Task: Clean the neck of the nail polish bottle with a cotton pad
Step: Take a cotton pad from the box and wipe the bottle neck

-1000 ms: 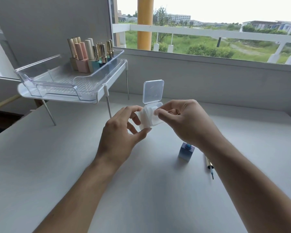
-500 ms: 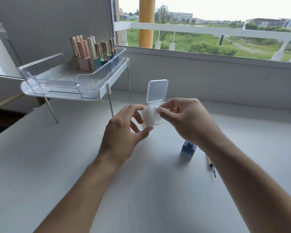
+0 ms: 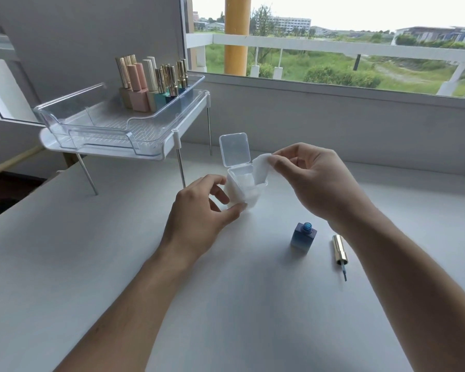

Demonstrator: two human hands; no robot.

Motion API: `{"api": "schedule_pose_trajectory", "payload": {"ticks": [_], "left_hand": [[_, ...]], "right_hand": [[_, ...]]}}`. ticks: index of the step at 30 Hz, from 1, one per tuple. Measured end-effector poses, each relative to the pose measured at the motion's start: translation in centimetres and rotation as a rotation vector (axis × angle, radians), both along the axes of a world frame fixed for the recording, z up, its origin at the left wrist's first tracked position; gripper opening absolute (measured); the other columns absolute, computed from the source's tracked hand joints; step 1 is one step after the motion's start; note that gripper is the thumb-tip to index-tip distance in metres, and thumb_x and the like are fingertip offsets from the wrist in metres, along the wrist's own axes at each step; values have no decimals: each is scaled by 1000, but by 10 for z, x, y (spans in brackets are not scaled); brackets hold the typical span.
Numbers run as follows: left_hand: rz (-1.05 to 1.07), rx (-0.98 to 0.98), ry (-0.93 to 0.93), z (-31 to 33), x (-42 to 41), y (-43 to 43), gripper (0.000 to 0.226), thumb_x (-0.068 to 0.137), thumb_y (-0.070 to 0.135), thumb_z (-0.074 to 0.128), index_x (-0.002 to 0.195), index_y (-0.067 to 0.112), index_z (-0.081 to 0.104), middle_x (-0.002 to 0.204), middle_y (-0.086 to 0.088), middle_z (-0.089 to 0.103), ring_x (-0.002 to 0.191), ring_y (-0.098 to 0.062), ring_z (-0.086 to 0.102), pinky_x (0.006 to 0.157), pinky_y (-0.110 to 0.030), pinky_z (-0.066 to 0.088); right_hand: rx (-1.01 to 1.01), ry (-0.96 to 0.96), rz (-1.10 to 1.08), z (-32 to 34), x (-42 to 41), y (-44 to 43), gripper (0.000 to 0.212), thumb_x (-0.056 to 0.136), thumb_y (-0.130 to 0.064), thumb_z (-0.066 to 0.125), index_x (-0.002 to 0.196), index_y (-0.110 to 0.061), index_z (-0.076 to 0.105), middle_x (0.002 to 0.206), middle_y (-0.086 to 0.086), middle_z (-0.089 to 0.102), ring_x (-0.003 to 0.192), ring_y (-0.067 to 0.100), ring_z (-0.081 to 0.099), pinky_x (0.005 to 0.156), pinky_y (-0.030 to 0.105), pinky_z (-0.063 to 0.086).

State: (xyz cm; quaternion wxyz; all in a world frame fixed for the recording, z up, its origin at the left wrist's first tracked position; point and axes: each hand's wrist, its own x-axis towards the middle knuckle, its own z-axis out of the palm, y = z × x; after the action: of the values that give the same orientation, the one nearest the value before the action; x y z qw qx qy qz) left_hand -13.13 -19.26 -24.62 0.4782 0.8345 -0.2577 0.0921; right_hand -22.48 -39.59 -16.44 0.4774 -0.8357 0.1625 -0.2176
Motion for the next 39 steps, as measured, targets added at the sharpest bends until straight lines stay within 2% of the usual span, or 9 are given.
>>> {"api": "schedule_pose_trajectory", "payload": {"ticks": [4,9,13,16,19,21,27,31,39], "left_hand": [[25,34,67,-1,0,-1,44,88,47,93,125,32,76,96,14,77,75,-12,72,71,-32,58],[7,43,162,-1,-2,0,53,91,54,88,136,31,73,96,13,79,73,-8,70,67,-31,55],[-4,113,207,2,-6,4,75,86,61,90,148,25,67,102,13,78,90,-11,75,80,-34,61],[32,186,183,8,-9,10,56,86,65,88,124,26,77,97,12,79,90,-14,72,81,-36,60],[29,116,159,17,-9,15,29,94,54,85,90,26,80,80,9,79,73,-9,70,63,-27,51],[-44,33,127,24,-12,16,27,100,45,81,84,24,78,73,9,77,58,-3,59,57,-18,44],[-248,-181,161,36,-34,9,19,110,43,69,107,28,81,97,10,84,60,-25,57,61,-25,48],[-414,-179,281,33,-46,-3,25,108,49,68,122,31,78,118,15,83,58,-15,63,62,-10,47],[-452,-287,413,18,-53,-20,14,99,22,85,110,14,79,101,2,80,58,-25,54,53,-11,41]], "right_hand": [[14,16,46,-7,-1,1,18,106,-42,72,105,-26,80,98,10,79,41,3,38,40,16,30],[29,-8,74,-10,-1,-2,16,107,-43,72,103,-30,80,97,-8,82,48,1,43,48,15,36],[12,-2,111,-7,-6,0,16,106,-46,72,103,-33,80,98,-14,84,67,10,49,65,32,41],[-14,-2,149,1,-16,-2,17,107,-47,71,103,-33,80,101,-15,85,73,12,53,73,34,44],[-20,-23,177,5,-32,-10,17,108,-44,69,105,-31,79,91,-21,81,73,7,56,71,19,45],[-12,-46,180,3,-45,-15,16,109,-42,69,106,-30,79,78,-25,75,71,6,56,67,10,44],[18,-57,205,-13,-82,-23,13,110,-36,67,105,-27,76,70,-25,67,73,12,54,78,33,44],[59,-93,203,-20,-96,-26,13,109,-35,67,106,-25,76,77,-23,70,77,14,53,83,36,46],[71,-89,162,-34,-106,-30,12,109,-33,69,107,-26,79,94,-20,81,83,-2,68,77,17,47]]}}
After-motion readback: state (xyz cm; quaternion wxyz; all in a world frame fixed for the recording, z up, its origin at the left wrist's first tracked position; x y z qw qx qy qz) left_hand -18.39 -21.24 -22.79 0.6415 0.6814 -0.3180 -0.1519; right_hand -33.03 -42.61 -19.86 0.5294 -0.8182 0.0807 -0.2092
